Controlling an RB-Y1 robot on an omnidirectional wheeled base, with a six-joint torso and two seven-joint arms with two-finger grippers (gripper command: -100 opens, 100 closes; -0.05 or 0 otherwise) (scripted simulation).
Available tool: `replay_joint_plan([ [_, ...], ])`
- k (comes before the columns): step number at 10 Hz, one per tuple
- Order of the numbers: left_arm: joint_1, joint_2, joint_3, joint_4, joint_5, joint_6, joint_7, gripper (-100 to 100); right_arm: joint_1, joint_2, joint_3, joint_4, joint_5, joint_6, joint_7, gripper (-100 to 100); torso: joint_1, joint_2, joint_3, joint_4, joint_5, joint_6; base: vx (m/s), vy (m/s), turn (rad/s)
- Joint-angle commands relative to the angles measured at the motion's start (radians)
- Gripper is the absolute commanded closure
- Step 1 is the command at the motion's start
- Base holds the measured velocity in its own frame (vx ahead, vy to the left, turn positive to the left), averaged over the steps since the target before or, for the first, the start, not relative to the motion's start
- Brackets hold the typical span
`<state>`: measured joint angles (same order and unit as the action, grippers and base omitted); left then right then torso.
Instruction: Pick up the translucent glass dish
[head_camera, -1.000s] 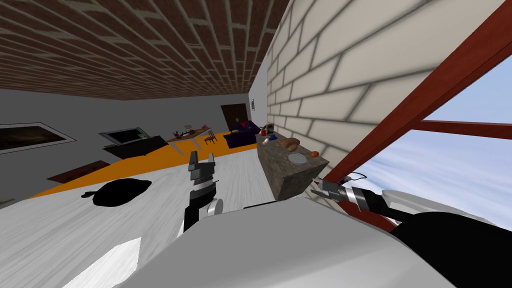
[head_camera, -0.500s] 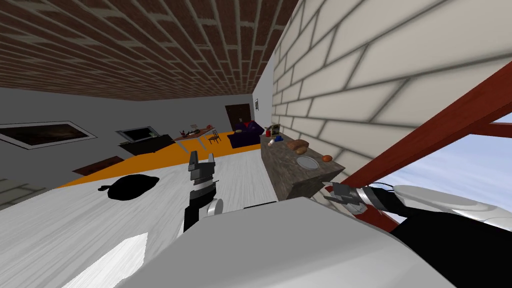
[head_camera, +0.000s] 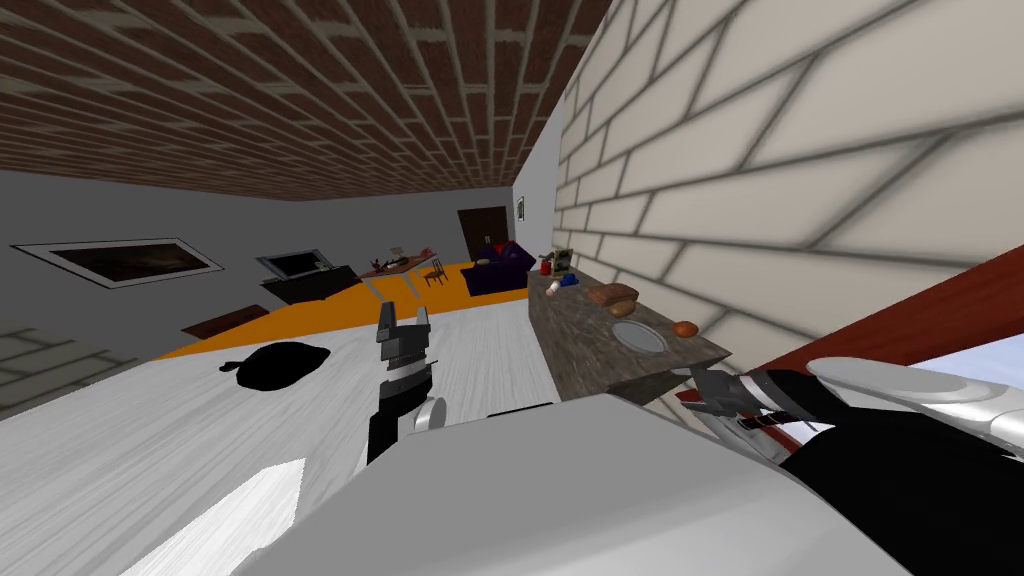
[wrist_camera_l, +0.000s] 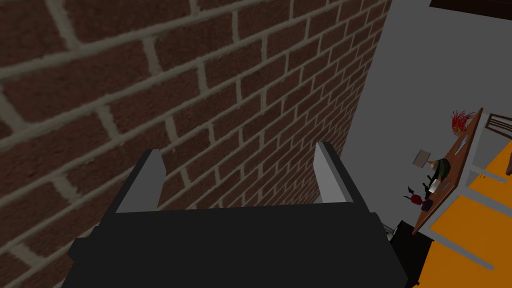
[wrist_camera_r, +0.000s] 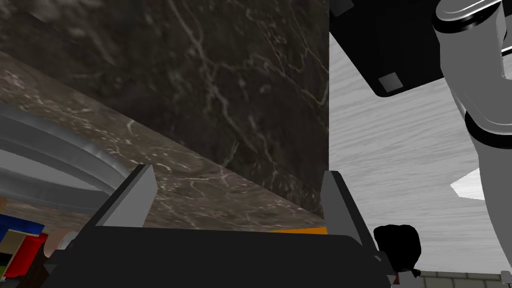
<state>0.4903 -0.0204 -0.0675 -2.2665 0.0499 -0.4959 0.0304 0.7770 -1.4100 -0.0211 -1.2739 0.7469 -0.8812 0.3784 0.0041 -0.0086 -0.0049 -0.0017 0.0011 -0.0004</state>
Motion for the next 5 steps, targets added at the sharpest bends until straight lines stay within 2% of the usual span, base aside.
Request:
replay_joint_plan([
  [1,0.000,0.000,0.000,0.000,0.000,0.000,0.000,0,0.037,-0.030,-0.022,0.007,0.013,0.001,0.005,-100,0.000,0.000,0.000,0.000,0.000,0.000,0.130,0.056,0.045],
  [3,0.000,0.000,0.000,0.000,0.000,0.000,0.000,0,0.047,-0.085,-0.014,0.066,0.076,-0.001,0.016,-100,0.000,0.002,0.001,0.000,0.000,0.000,0.127,0.045,0.100],
  [4,0.000,0.000,0.000,0.000,0.000,0.000,0.000,0,0.047,-0.085,-0.014,0.066,0.076,-0.001,0.016,-100,0.000,0.001,0.000,0.000,0.000,0.000,0.113,0.048,0.063],
  [5,0.000,0.000,0.000,0.000,0.000,0.000,0.000,0,0.051,-0.107,-0.008,0.091,0.104,-0.003,0.021,-100,0.000,0.002,0.001,0.000,0.000,0.001,0.106,0.036,0.075],
])
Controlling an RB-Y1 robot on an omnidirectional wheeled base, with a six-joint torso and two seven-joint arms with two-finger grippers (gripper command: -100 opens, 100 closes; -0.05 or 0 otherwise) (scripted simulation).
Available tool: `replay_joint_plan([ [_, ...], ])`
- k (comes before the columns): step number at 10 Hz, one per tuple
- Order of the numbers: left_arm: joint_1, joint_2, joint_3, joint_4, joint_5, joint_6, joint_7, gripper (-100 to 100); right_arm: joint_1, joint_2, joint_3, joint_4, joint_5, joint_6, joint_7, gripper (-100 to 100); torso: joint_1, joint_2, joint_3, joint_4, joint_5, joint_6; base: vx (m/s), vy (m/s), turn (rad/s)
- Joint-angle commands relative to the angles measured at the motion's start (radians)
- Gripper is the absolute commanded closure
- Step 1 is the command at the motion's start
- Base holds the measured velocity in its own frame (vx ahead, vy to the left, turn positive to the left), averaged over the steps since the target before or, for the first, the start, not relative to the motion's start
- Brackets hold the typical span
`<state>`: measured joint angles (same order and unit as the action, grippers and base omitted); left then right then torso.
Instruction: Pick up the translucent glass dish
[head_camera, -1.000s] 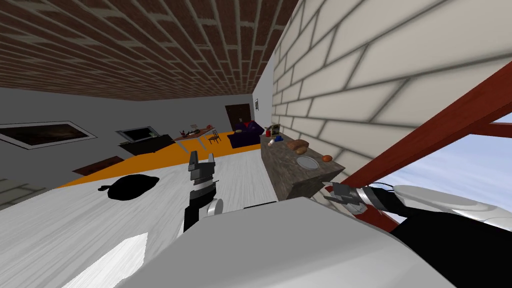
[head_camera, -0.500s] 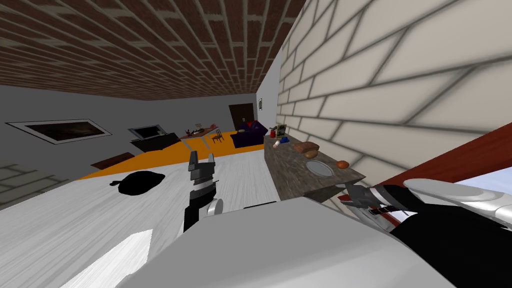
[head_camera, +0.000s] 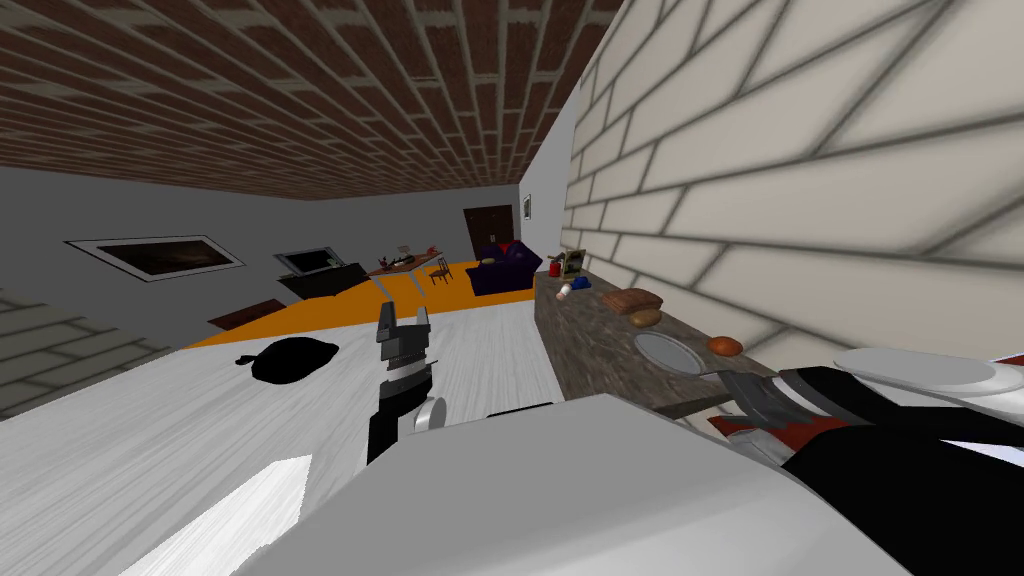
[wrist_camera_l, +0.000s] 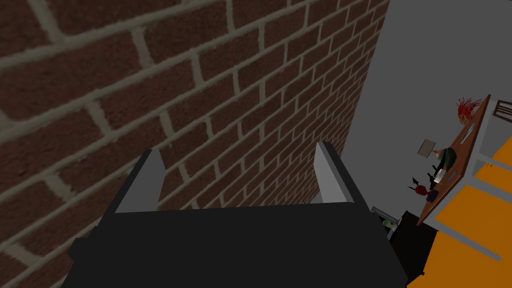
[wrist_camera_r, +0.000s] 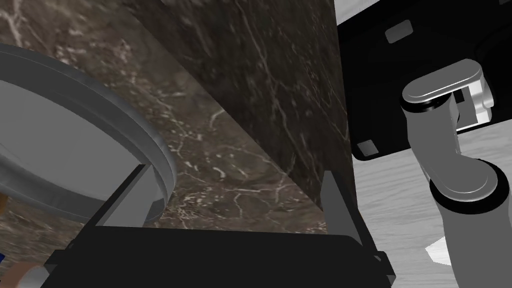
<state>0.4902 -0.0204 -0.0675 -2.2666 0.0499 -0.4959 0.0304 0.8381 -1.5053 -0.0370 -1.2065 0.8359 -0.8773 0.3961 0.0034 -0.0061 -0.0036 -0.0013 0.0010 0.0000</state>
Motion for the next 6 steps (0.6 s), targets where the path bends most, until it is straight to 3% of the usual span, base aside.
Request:
replay_joint_plan([
  [1,0.000,0.000,0.000,0.000,0.000,0.000,0.000,0,-0.006,-0.028,0.015,0.044,0.041,-0.007,0.007,-100,0.000,0.000,0.000,0.000,0.000,0.000,0.134,0.052,0.110],
  [6,0.000,0.000,0.000,0.000,0.000,0.000,0.000,0,0.008,-0.052,0.042,0.084,0.099,-0.011,0.016,-100,-0.001,0.000,0.000,0.000,0.000,0.000,0.121,0.024,0.074],
])
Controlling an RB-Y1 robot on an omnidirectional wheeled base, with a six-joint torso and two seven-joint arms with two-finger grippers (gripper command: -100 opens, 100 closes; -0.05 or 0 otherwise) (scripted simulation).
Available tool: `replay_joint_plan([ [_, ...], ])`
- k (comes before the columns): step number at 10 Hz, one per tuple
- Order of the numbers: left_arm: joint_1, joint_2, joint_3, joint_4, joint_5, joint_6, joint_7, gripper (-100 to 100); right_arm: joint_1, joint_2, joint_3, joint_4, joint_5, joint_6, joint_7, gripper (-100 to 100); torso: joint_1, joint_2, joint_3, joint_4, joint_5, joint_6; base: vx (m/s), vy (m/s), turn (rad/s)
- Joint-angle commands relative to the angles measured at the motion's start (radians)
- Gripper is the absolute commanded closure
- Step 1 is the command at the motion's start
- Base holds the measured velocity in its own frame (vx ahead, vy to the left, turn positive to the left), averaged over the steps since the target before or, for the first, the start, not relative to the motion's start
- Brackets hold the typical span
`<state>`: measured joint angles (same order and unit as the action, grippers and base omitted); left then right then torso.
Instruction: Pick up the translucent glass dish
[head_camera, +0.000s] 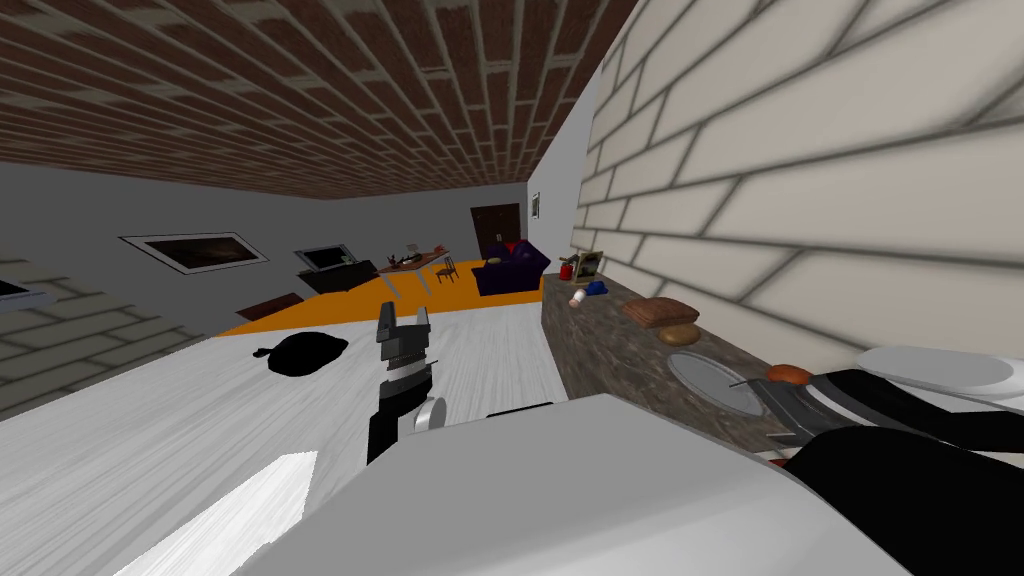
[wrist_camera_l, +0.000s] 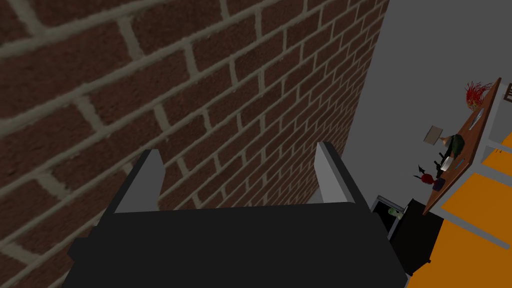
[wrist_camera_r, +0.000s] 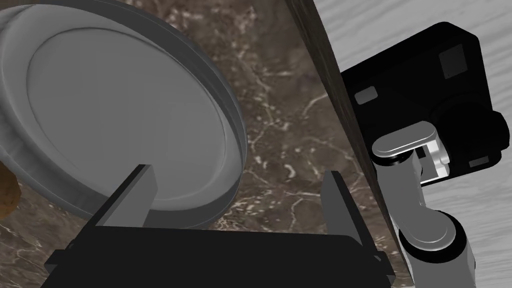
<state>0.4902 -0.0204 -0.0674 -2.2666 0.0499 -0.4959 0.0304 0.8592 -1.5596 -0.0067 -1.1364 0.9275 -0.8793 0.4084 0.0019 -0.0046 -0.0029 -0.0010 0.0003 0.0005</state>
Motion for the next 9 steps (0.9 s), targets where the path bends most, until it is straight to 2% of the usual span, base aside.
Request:
replay_joint_plan([
  [1,0.000,0.000,0.000,0.000,0.000,0.000,0.000,0,-0.007,0.008,0.031,0.021,0.028,-0.012,0.007,-100,0.000,0.000,0.000,0.000,0.000,0.000,0.089,0.002,0.087],
  [2,0.000,0.000,0.000,0.000,0.000,0.000,0.000,0,-0.005,0.005,0.020,0.010,0.017,-0.005,0.003,-100,-0.001,0.000,0.000,0.000,0.000,0.000,0.045,-0.003,0.022],
  [3,0.000,0.000,0.000,0.000,0.000,0.000,0.000,0,-0.005,0.006,0.022,0.011,0.019,-0.006,0.003,0,-0.001,0.003,0.002,0.001,0.000,0.000,0.008,0.000,-0.002],
  [4,0.000,0.000,0.000,0.000,0.000,0.000,0.000,0,-0.010,0.034,0.038,0.016,0.027,0.012,0.010,-100,-0.001,0.005,0.003,0.001,0.000,0.000,0.017,-0.008,0.076],
  [6,0.000,0.000,0.000,0.000,0.000,0.000,0.000,0,-0.015,0.063,0.054,0.022,0.036,0.029,0.018,-100,-0.002,0.006,0.003,0.001,0.000,0.000,0.020,-0.018,0.092],
  [7,0.000,0.000,0.000,0.000,0.000,0.000,0.000,0,-0.011,0.053,0.048,0.015,0.033,0.028,0.011,-100,-0.002,0.006,0.004,0.001,-0.001,0.000,0.008,-0.012,0.012],
  [8,0.000,0.000,0.000,0.000,0.000,0.000,0.000,0,-0.014,0.055,0.050,0.018,0.034,0.028,0.013,100,-0.002,0.006,0.004,0.002,0.000,0.001,0.000,0.000,0.000],
  [9,0.000,0.000,0.000,0.000,0.000,0.000,0.000,0,-0.014,0.055,0.050,0.017,0.034,0.028,0.013,100,-0.001,0.007,0.004,0.002,0.000,0.001,-0.002,0.002,-0.020],
])
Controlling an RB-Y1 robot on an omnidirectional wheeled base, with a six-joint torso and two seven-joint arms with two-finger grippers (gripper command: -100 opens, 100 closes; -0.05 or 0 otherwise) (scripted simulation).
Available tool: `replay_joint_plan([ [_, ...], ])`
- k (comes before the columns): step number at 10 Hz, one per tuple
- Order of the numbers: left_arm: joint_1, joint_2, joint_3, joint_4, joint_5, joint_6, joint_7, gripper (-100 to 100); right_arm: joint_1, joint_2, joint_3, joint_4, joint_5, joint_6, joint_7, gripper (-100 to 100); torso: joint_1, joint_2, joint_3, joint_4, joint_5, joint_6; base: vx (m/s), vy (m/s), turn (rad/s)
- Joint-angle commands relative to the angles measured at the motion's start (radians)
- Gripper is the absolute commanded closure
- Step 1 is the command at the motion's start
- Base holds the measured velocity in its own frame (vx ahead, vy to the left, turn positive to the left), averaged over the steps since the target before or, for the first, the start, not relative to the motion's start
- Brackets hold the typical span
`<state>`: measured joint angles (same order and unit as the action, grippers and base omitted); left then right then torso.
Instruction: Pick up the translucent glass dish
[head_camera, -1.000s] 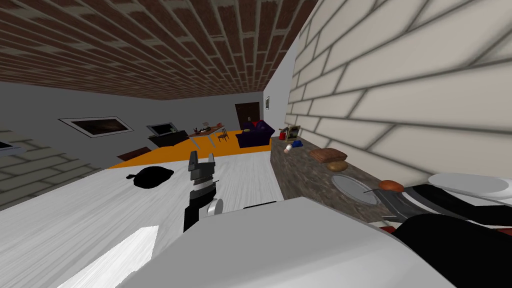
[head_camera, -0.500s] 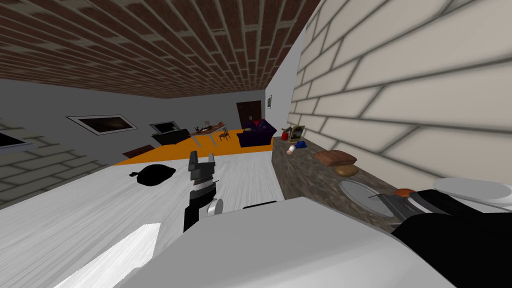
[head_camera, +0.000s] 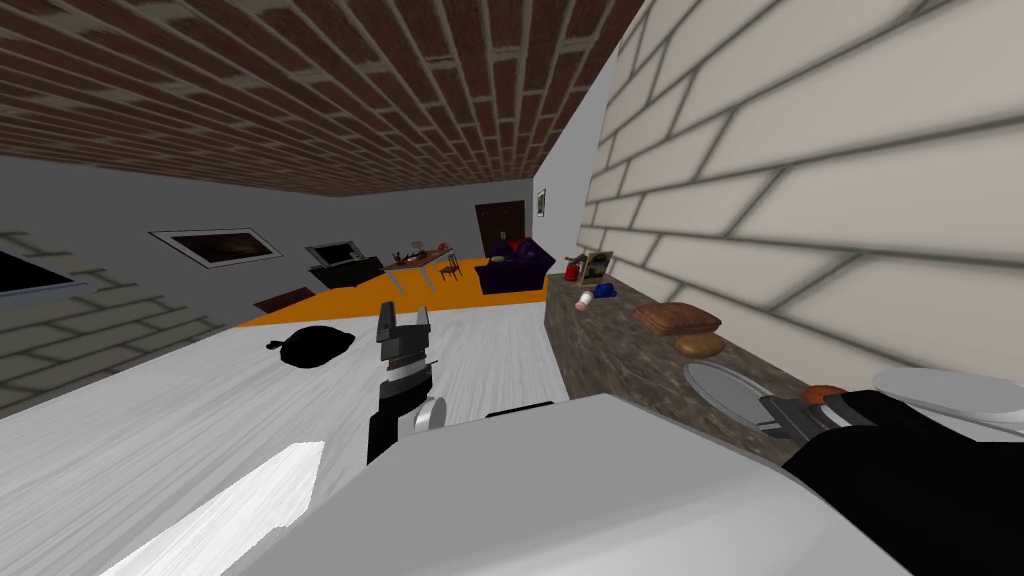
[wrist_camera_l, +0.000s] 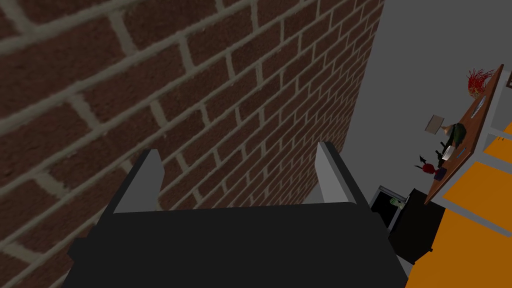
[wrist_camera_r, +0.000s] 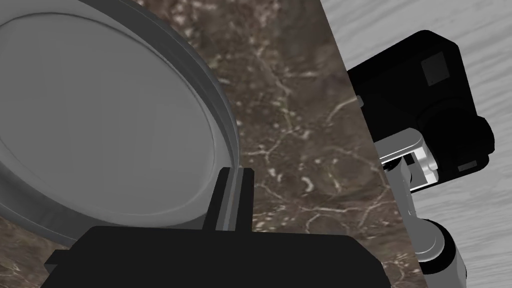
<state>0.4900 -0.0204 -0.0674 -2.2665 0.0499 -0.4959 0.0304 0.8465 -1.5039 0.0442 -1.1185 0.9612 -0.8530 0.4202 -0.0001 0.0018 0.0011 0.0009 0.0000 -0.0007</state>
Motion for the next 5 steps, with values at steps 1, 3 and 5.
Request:
replay_joint_plan([
  [1,0.000,0.000,0.000,0.000,0.000,0.000,0.000,0,0.000,0.000,0.000,0.000,0.000,0.000,0.000,100,0.000,0.000,0.000,0.000,0.000,0.000,0.002,-0.002,-0.018],
  [3,0.000,0.000,0.000,0.000,0.000,0.000,0.000,0,0.000,0.000,-0.001,0.003,-0.002,0.003,-0.005,100,0.000,0.000,0.000,0.000,-0.001,-0.002,0.000,0.000,0.000],
  [5,0.000,0.000,0.000,0.000,0.000,0.000,0.000,0,0.004,-0.029,-0.017,-0.003,-0.009,-0.019,-0.003,100,0.000,0.000,0.000,0.000,-0.002,-0.003,-0.010,0.008,-0.039],
])
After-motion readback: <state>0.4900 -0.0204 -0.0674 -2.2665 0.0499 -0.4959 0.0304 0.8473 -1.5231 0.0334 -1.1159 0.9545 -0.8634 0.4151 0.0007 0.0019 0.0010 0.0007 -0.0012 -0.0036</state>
